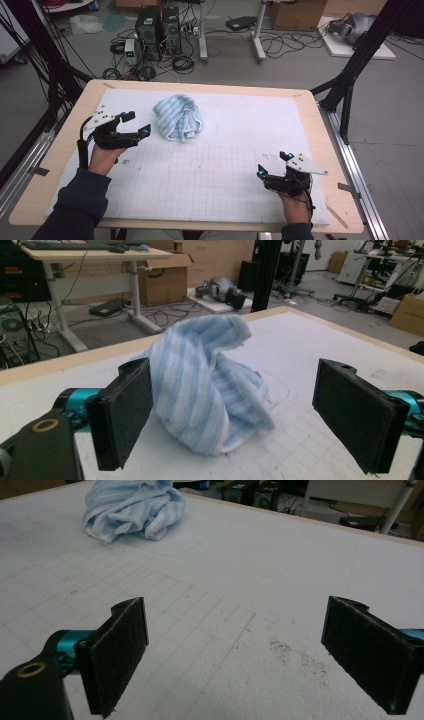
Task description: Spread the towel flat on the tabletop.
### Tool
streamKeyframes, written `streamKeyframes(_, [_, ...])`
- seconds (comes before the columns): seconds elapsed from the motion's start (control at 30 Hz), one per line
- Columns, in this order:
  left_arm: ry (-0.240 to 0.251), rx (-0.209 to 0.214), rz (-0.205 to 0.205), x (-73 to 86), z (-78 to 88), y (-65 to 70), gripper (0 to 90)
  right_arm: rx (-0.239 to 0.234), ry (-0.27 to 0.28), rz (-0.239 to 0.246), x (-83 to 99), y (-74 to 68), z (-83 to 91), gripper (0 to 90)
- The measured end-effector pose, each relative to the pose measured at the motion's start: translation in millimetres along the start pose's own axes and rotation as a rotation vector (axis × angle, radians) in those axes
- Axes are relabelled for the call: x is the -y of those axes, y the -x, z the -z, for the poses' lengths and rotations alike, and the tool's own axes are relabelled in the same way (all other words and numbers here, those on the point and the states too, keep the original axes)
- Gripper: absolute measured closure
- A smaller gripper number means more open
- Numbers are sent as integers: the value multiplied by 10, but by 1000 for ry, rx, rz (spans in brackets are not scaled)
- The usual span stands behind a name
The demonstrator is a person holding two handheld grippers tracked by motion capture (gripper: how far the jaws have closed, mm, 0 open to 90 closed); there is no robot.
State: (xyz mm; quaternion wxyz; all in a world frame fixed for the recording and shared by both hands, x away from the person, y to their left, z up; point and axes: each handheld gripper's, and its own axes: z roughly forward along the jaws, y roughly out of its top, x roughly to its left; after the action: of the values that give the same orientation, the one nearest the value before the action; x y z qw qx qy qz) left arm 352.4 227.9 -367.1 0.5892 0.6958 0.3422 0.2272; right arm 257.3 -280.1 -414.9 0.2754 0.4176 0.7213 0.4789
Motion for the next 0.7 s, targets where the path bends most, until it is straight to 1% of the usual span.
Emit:
streamKeyframes(0.1, [-13,13,3,-100,-105,4,167,-5,-1,5,-3,-8,-10,104])
streamKeyframes(0.17, [-34,19,-1,-147,-188,11,168,-9,-5,3,-4,-15,-18,104])
streamKeyframes(0.27, [-61,25,12,-193,-320,22,169,-11,-4,7,-4,-14,-23,104])
streamKeyframes(0.33, [-78,28,12,-211,-406,20,170,-12,-5,7,-3,-14,-25,104])
streamKeyframes(0.4, [-99,20,18,-228,-499,12,170,-13,-10,1,0,-13,-27,104])
streamKeyframes(0.47, [-105,16,28,-236,-583,-2,177,-15,-11,0,1,-7,-32,104])
streamKeyframes(0.6, [-140,3,22,-250,-750,-9,177,-16,-12,4,2,-5,-34,104])
streamKeyframes(0.7, [-161,-21,19,-244,-854,-24,180,-18,-12,1,2,-4,-33,104])
